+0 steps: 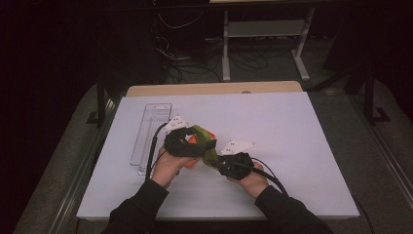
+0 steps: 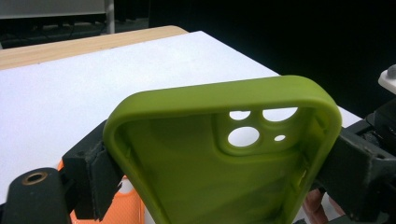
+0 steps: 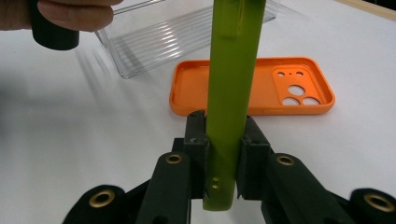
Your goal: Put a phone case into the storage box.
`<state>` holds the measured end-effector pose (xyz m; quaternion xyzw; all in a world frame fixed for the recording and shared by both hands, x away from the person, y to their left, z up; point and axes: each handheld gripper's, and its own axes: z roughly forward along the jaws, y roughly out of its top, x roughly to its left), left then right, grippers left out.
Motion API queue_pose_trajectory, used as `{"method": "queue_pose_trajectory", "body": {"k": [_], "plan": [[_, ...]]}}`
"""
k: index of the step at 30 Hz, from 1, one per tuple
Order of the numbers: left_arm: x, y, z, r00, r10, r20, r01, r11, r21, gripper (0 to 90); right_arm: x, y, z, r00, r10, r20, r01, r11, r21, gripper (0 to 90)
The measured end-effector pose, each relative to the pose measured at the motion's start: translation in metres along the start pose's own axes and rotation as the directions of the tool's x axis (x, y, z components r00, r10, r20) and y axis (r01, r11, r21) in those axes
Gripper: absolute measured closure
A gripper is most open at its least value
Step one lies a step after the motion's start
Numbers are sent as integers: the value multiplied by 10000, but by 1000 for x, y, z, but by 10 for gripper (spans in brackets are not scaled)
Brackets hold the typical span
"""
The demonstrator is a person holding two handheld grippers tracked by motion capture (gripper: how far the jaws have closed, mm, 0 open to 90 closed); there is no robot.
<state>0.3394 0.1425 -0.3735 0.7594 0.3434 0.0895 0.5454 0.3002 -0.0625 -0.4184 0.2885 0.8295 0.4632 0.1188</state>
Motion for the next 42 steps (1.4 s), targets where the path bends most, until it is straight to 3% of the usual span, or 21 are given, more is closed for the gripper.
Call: {"method": "queue_pose_trajectory", "body": {"k": [10, 11, 14, 19, 22, 23, 31, 36, 42], "plan": [[0, 2, 0, 10000, -87, -26, 87, 9998, 158, 134, -1, 0, 1, 10000, 49, 53, -50, 9999, 95, 743], [-1, 2, 0, 9999, -148, 2, 148, 9998, 141, 138, -1, 0, 1, 10000, 34, 62, -35, 9999, 133, 724], [-3, 3, 1, 9993, 201, -312, -196, 9997, 176, 146, -2, -1, 1, 9998, -2, 173, -2, 9997, 234, 629], [-1, 3, 2, 9997, 31, -260, -24, 9997, 255, 150, -4, -1, -3, 10000, 39, 69, -40, 9998, 190, 546], [0, 3, 1, 9997, 42, -257, -38, 9998, 178, 151, -7, 0, -5, 9999, 91, 98, -93, 9997, 219, 454], [0, 4, 1, 9997, 56, -248, -51, 9998, 195, 151, -9, -1, -8, 9999, 152, 71, -155, 9992, 360, 371], [2, 5, -2, 9995, 80, -321, -76, 9999, 131, 152, -19, -9, -16, 9996, 52, 261, -72, 9970, 774, 182], [3, 5, -3, 9994, 40, -358, -40, 10000, 1, 152, -29, -14, -26, 9988, 370, 333, -405, 9929, 1120, 124], [4, 6, -5, 9995, 38, -320, -38, 10000, 0, 152, -41, -27, -42, 9946, 476, 924, -567, 9935, 985, 46]]}}
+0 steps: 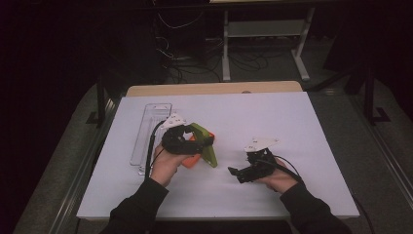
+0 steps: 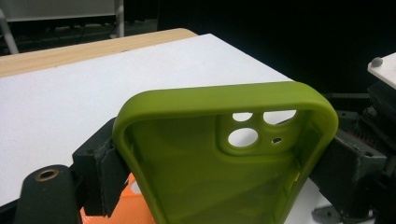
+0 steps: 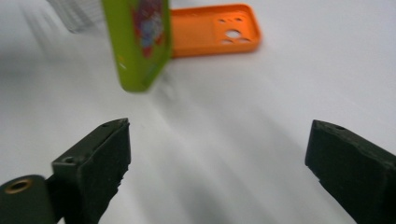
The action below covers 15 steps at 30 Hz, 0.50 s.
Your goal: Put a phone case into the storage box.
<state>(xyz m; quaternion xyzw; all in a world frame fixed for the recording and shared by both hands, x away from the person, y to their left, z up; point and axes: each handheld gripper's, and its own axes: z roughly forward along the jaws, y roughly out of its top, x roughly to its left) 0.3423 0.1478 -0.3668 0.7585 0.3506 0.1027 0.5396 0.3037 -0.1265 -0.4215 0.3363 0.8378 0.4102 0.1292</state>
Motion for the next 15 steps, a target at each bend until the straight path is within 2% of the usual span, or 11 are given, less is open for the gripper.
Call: {"method": "queue_pose_trajectory", "body": {"k": [5, 7, 15], "plan": [[-1, 0, 0, 10000, 20, 7, -20, 10000, -10, 152, -11, -16, -14, 9991, 146, 387, -140, 9998, -143, 14], [-1, 0, 1, 10000, 9, 13, -9, 10000, -27, 152, -14, -22, -20, 9982, 356, 481, -345, 9991, -227, 11], [-1, 2, -2, 10000, 64, 28, -64, 9999, -101, 152, -20, -39, -33, 9957, 417, 822, -392, 9987, -327, 5]]}}
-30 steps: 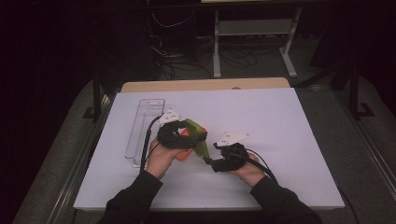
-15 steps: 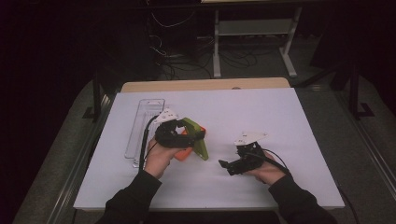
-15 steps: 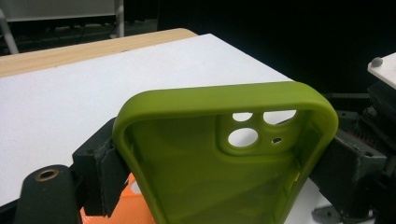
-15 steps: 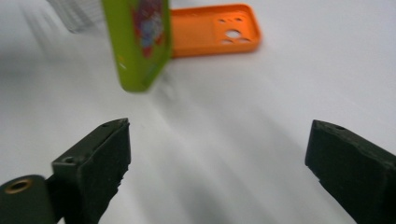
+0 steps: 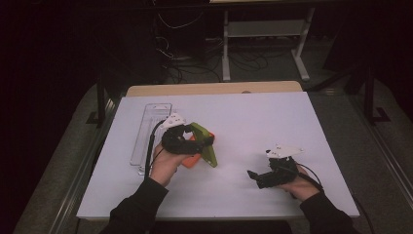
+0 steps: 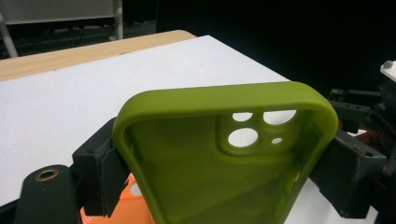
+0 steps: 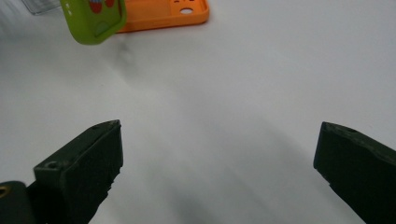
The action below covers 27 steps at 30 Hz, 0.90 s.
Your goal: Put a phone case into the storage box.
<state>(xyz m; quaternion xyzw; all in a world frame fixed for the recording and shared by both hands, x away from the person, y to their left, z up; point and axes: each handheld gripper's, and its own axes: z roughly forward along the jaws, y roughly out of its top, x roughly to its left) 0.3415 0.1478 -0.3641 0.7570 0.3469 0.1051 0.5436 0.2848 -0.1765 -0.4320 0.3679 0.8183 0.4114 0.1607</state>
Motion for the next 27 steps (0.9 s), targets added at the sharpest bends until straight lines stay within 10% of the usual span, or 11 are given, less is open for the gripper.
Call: {"method": "queue_pose_trajectory", "body": {"k": [15, 27], "plan": [[3, 19, -10, 9976, 677, -169, -675, 9977, 98, 152, -11, -12, -8, 9990, 317, 329, -317, 9995, -3, 5], [39, 66, -21, 9912, 811, -1045, -852, 9957, -355, 151, -12, -11, -8, 9993, 243, 279, -243, 9997, -32, 5]]}}
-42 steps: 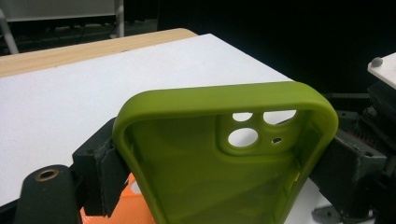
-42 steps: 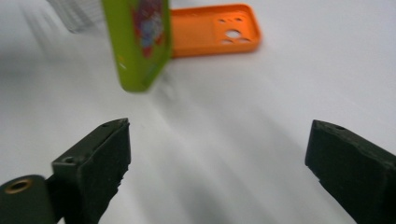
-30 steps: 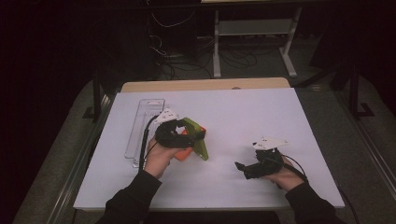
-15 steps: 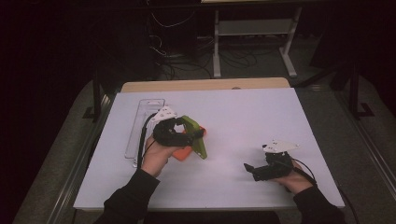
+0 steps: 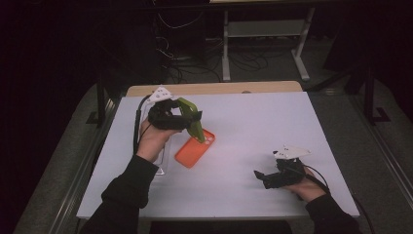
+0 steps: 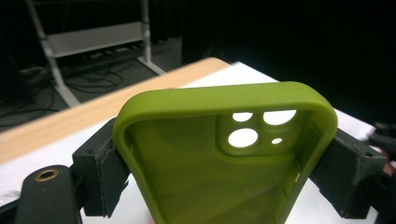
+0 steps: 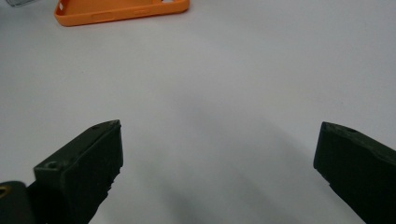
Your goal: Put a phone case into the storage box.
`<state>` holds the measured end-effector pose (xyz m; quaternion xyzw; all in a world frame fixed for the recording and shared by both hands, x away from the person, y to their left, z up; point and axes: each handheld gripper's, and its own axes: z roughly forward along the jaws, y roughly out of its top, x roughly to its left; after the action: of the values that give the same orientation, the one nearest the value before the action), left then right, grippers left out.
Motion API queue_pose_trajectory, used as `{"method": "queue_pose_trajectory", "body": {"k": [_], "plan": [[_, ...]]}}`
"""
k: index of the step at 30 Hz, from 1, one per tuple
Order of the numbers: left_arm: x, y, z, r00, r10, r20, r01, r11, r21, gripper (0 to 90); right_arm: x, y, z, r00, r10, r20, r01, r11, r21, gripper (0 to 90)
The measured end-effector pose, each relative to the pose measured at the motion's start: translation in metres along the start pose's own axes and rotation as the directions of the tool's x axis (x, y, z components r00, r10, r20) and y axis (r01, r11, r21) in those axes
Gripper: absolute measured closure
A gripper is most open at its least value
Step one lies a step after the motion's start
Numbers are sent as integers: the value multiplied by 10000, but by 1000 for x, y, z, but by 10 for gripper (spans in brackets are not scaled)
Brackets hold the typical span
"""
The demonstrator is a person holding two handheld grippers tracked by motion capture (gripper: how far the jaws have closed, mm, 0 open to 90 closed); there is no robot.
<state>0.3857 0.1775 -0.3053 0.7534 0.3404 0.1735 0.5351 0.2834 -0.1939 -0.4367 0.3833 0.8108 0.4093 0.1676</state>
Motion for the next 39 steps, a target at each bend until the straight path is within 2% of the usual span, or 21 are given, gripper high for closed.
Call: {"method": "queue_pose_trajectory", "body": {"k": [5, 8, 14, 17, 19, 22, 26, 27, 28, 32, 33, 35, 37, 38, 39], "plan": [[20, 14, -2, 9984, -99, -554, 95, 9999, -77, 151, -2, -1, -1, 9999, 28, -146, -29, 10000, -62, 5], [33, 22, -2, 9948, -164, -1001, 147, 9997, -178, 151, -5, 0, -1, 9998, 63, -187, -65, 9999, -150, 5], [55, 34, -4, 9837, -270, -1777, 208, 9991, -369, 151, -5, 0, -2, 9994, 105, -333, -110, 9998, -162, 5], [66, 38, -4, 9743, -212, -2245, 136, 9993, -352, 151, -4, 0, -1, 9995, -13, -322, 9, 9999, -122, 5], [75, 39, -4, 9650, -341, -2598, 235, 9988, -439, 151, -4, -1, -2, 9994, -20, -335, 17, 10000, -69, 5], [87, 38, -1, 9472, -661, -3138, 501, 9970, -586, 151, -3, -3, -3, 9995, -15, -300, 13, 10000, -57, 6], [101, 33, 4, 9160, -818, -3928, 631, 9962, -603, 151, -1, -2, -5, 9995, 15, -322, -17, 10000, -60, 5], [105, 31, 6, 9067, -871, -4128, 702, 9960, -558, 151, -1, -2, -4, 9995, -112, -311, 110, 9999, -88, 5], [107, 30, 7, 9031, -889, -4202, 746, 9959, -503, 151, 0, -2, -5, 9993, -73, -359, 71, 10000, -54, 5], [116, 23, 15, 8784, -1078, -4656, 1057, 9939, -308, 150, 1, -1, -5, 9994, -47, -334, 44, 10000, -65, 5], [118, 22, 17, 8713, -1031, -4798, 1056, 9942, -218, 150, 1, -1, -5, 9995, -50, -321, 48, 10000, -64, 5], [121, 19, 21, 8636, -987, -4944, 1092, 9940, -76, 150, 0, -1, -5, 9995, -51, -310, 49, 10000, -73, 5], [124, 16, 23, 8494, -943, -5192, 1104, 9939, 2, 150, 0, -1, -5, 9995, -83, -295, 81, 9999, -72, 5], [125, 14, 24, 8454, -866, -5271, 1051, 9945, 51, 150, 0, -1, -5, 9995, -69, -302, 66, 9999, -80, 5], [127, 12, 26, 8382, -875, -5382, 1079, 9941, 65, 150, 0, -1, -5, 9995, -105, -290, 102, 9999, -99, 5]]}}
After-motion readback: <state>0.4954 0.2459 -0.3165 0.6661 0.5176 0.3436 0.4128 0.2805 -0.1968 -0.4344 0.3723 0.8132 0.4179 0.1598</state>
